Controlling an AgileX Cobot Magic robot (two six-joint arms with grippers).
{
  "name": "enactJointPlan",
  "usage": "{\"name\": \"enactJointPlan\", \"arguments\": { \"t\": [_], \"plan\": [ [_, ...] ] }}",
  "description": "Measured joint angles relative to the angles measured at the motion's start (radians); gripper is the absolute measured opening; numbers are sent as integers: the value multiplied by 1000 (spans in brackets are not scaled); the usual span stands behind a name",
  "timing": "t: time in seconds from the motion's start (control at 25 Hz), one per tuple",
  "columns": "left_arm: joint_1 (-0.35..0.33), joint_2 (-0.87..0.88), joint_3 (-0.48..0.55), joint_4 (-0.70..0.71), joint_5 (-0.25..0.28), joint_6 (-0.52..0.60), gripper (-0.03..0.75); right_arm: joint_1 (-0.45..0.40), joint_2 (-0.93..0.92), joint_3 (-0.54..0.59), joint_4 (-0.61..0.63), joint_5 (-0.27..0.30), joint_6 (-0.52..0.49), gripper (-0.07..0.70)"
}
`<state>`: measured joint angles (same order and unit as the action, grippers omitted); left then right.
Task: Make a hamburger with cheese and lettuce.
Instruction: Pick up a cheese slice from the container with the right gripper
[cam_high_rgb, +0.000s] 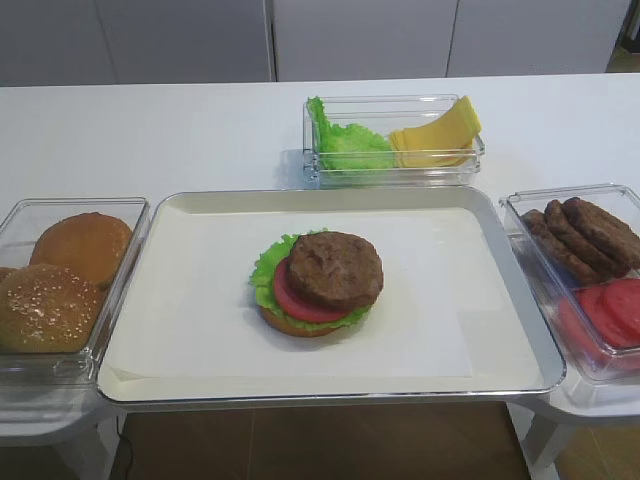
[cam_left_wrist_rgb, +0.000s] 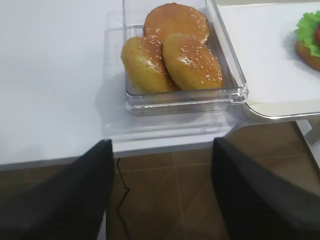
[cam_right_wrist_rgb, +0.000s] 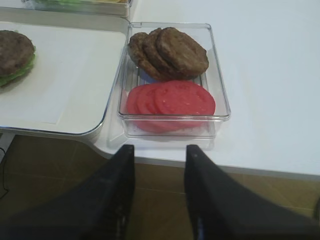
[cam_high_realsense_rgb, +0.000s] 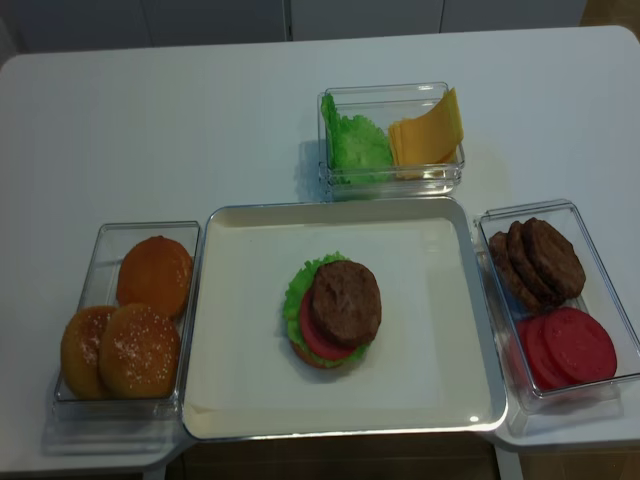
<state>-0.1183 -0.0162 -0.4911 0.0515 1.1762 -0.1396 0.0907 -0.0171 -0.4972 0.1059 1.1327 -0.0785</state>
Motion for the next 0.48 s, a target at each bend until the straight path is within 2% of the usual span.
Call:
{"name": "enactJointPlan", "arguments": {
  "t": [0.32, 0.4, 0.48],
  "plan": [
    [0, 0, 0, 0, 0, 0, 456, 0, 0, 0, -4, -16, 0, 270],
    [0, 0, 0, 0, 0, 0, 456, 0, 0, -2, 9, -35, 0, 312],
    [0, 0, 0, 0, 0, 0, 456, 0, 0, -6, 44, -78, -2, 368]
  ]
}}
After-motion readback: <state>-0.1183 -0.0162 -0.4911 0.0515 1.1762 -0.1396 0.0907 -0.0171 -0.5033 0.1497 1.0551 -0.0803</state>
